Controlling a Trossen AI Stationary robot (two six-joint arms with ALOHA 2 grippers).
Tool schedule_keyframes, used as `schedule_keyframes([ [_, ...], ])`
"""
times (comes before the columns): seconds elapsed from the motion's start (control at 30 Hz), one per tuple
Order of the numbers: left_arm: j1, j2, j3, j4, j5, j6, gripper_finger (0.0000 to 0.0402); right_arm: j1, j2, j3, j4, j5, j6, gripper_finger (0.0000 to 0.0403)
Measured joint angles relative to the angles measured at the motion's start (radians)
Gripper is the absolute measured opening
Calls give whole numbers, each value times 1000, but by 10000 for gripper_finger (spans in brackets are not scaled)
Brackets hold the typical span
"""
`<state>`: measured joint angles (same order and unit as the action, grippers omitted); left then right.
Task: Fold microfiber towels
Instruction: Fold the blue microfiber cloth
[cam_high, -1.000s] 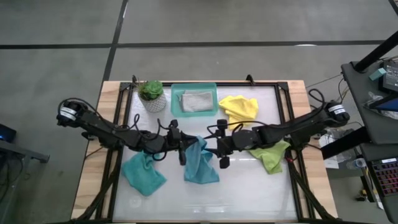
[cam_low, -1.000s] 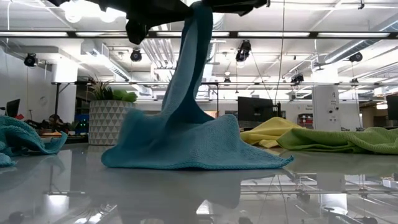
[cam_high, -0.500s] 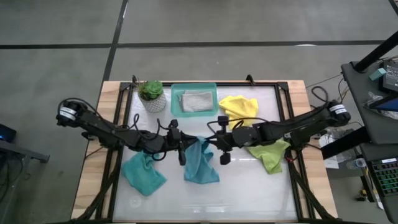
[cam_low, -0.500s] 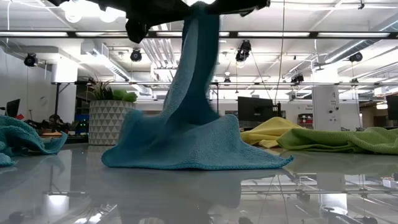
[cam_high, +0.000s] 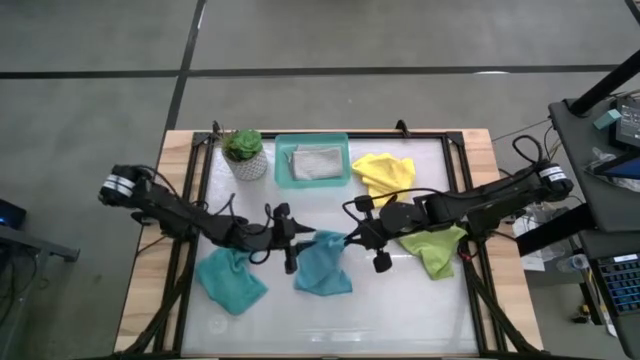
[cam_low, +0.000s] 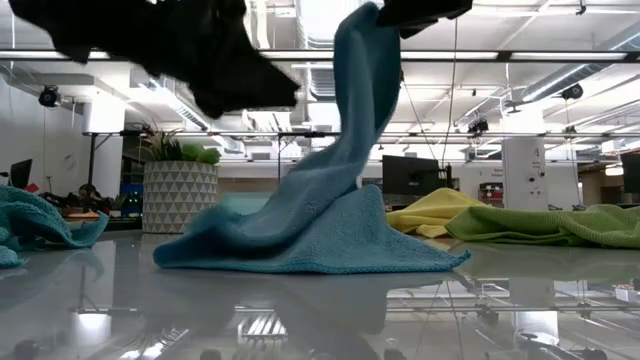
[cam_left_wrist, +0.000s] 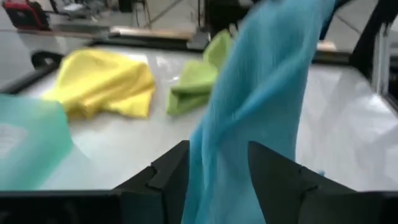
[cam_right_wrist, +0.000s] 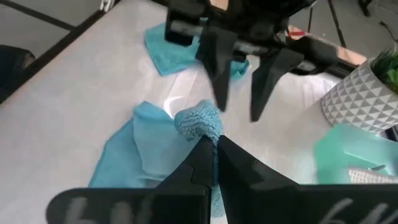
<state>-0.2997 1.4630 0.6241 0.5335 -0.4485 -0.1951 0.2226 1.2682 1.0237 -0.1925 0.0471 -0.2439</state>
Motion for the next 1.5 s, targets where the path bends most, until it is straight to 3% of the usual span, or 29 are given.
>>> schedule_keyframes([
  [0.3, 62, 171, -4, 59, 40, 74, 156, 0, 0, -2, 3, -3, 21, 9],
  [0.5, 123, 229, -4, 85, 287, 72, 144, 0, 2, -5, -4, -2, 26, 9],
  [0.87, 123, 216, -10, 75, 563, 55, 68, 0, 2, -10, -22, 5, 34, 9],
  [1.5, 121, 216, -12, -50, 683, -9, 1, -1, -34, -11, -74, 16, 31, 8],
])
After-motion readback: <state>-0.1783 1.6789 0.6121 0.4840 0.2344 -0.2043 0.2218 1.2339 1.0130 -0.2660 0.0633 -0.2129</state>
